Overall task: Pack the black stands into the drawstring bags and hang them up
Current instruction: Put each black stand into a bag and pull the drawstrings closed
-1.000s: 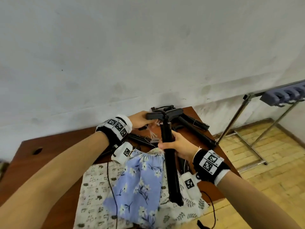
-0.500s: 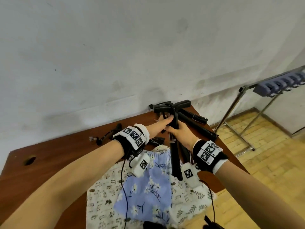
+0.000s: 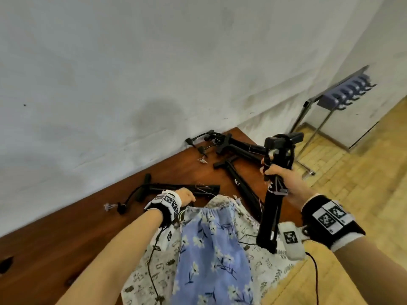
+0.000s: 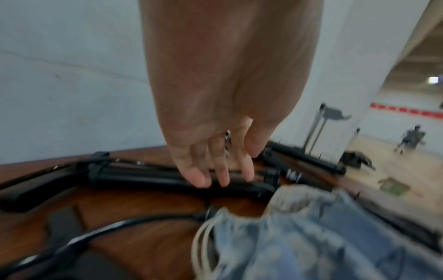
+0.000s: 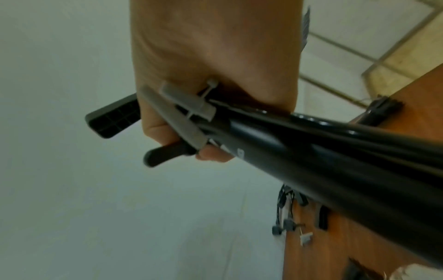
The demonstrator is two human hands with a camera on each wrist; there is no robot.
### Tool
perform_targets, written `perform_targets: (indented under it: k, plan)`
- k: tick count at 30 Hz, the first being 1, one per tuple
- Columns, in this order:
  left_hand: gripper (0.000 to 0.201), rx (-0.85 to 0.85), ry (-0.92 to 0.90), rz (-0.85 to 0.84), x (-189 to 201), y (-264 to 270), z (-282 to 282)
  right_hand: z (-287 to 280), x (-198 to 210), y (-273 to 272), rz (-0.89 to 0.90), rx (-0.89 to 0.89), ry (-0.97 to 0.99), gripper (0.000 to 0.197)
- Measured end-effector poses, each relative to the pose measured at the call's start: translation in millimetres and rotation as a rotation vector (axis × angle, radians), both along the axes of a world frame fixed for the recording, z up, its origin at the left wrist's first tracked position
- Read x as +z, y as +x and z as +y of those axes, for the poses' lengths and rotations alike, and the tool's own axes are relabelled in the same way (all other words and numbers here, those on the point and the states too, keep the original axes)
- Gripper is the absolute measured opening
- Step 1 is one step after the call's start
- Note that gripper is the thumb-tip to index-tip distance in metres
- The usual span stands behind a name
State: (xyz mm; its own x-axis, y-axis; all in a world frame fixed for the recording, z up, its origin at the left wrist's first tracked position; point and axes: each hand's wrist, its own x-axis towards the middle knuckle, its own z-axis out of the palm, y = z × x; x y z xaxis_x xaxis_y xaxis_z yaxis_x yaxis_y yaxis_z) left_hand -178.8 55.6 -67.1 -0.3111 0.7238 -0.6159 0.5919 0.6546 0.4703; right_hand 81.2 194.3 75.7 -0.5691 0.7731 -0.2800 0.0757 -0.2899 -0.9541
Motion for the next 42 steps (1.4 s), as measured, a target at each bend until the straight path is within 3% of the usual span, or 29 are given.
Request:
perform_targets:
  k: [3, 6, 10, 13, 15, 19, 21, 24, 26, 30, 32, 34, 36, 38, 42]
  plan:
    - [0.029, -0.092, -0.012, 0.076, -42.2, -5.8, -4.0, 2.1, 8.7, 23.3, 0.026, 0.121, -0.042, 0.019]
    - [0.030, -0.164, 0.037, 0.094, -67.9, -5.0, 1.3, -6.7, 12.2, 35.6, -0.056, 0.198, 0.023, 0.019]
    - [0.031, -0.344, 0.033, 0.175, -85.4, 3.9, 11.7, -20.4, 24.4, 37.9, 0.116, 0.030, 0.047, 0.019]
    - [0.030, -0.354, -0.031, 0.209, -87.8, 12.2, 13.3, -23.1, 25.4, 39.6, 0.318, -0.128, -0.025, 0.041]
    - [0.011, -0.301, -0.016, 0.127, -82.7, 13.2, 14.6, -25.8, 15.3, 37.5, 0.332, -0.202, -0.050, 0.040]
    - [0.043, -0.128, 0.176, -0.111, -57.0, 3.7, 17.6, -40.0, -35.0, 31.5, -0.029, -0.214, -0.022, 0.024]
    - [0.048, -0.035, 0.330, -0.331, -25.9, 3.9, 15.4, -49.0, -50.7, 29.5, -0.135, -0.164, -0.040, 0.019]
    - [0.048, -0.021, 0.511, -0.517, 41.1, 16.8, 12.0, -48.4, -34.7, 24.0, -0.184, -0.068, -0.035, 0.017]
    - [0.044, -0.158, 0.558, -0.454, 87.1, 28.1, 15.6, -46.9, -5.9, 18.7, -0.207, 0.071, 0.046, 0.016]
    - [0.021, -0.472, 0.633, -0.072, 169.6, 40.7, 18.2, -57.1, 72.7, 10.7, -0.213, 0.297, 0.261, 0.041]
    - [0.031, -0.535, 0.786, 0.030, 208.7, 50.4, 10.4, -62.5, 100.6, 13.3, -0.172, 0.313, 0.370, 0.051]
    - [0.035, -0.543, 1.013, 0.155, 232.5, 60.2, 1.1, -67.2, 113.2, 17.9, -0.188, 0.318, 0.505, 0.037]
    - [0.036, -0.516, 1.169, 0.335, 235.8, 63.6, -7.0, -66.2, 107.5, 27.4, -0.241, 0.374, 0.539, 0.014]
    - [0.034, -0.407, 1.159, 0.414, 222.8, 65.6, -13.5, -62.0, 87.0, 39.7, -0.306, 0.495, 0.588, 0.019]
    - [0.016, -0.196, 0.754, 0.239, 163.4, 80.0, -29.5, -70.8, 16.5, 56.8, -0.783, 0.793, 0.840, 0.026]
